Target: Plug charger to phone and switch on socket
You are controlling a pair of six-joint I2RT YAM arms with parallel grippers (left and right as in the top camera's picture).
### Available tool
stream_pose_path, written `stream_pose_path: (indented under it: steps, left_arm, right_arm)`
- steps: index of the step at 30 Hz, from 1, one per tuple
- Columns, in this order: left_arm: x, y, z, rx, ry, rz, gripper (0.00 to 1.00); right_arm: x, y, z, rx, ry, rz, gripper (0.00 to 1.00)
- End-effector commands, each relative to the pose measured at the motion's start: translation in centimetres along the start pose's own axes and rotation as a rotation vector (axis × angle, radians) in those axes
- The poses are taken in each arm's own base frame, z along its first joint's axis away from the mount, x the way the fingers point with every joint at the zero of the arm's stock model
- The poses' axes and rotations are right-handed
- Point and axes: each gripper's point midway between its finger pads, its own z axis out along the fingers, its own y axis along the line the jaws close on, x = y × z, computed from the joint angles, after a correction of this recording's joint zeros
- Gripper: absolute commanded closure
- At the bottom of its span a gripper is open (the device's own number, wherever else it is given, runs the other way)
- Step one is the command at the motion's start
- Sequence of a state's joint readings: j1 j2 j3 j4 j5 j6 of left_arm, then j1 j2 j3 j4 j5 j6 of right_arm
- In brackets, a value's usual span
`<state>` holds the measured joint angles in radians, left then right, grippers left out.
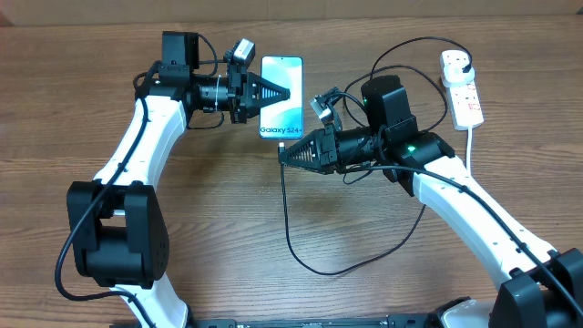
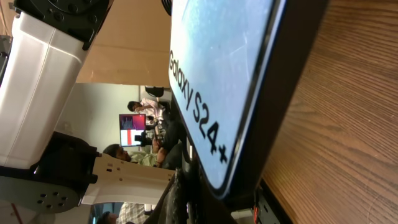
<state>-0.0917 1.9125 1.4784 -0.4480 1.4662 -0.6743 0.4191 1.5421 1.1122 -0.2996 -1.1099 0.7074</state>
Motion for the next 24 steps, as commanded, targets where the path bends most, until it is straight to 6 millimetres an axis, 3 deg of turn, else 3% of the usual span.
stream_pose_path:
  steps: [1,24]
  left_arm:
    - [0.47,-1.51,-0.07,0.041,0.030,0.024,0.95]
    - [0.46,-1.50,-0.07,0.040,0.030,0.029,0.96]
  right_arm:
    - [-0.27,0.28,-0.26,-0.002,-0.013,-0.014,0.96]
    - [-0.44,0.31,-0.21,-0.005,-0.016,-0.015,0.96]
